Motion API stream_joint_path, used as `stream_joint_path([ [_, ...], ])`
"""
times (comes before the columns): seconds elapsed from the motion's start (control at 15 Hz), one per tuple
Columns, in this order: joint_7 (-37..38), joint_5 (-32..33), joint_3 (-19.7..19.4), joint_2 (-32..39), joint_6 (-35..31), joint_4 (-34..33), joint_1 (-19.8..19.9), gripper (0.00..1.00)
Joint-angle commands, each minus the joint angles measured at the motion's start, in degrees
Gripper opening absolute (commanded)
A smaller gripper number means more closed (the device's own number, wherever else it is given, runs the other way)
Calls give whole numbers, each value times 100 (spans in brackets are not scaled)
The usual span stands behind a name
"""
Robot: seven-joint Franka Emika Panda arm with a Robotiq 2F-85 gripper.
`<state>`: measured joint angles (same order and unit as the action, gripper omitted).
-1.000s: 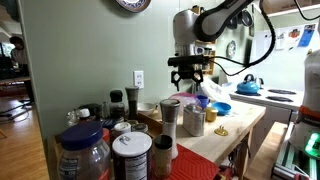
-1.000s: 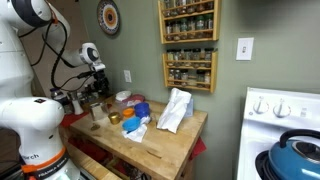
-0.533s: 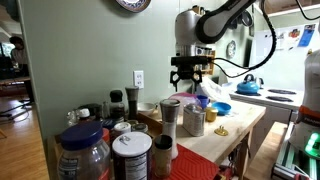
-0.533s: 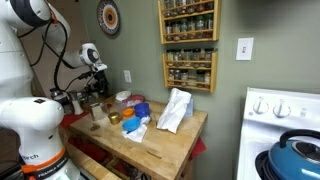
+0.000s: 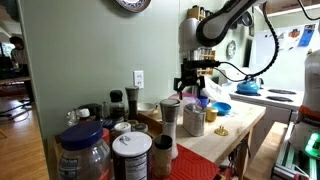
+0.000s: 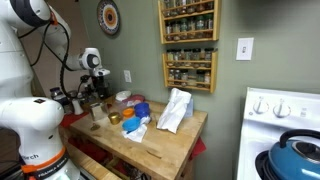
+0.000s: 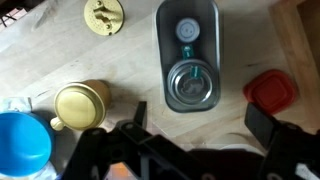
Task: Put the white can in the wooden tray on the left
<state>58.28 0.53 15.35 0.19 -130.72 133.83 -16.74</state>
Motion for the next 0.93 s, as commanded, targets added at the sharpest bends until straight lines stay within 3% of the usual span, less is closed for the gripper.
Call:
stream_joint_path([
  [0.0, -1125, -442, 12, -34, -104, 287, 42, 100],
  [0.33, -1879, -1104, 52, 65, -200, 459, 11, 100],
  [0.73, -1638, -1337, 104, 269, -638, 577, -56, 100],
  [0.87, -1473, -1208, 96, 330, -920, 620, -77, 74],
])
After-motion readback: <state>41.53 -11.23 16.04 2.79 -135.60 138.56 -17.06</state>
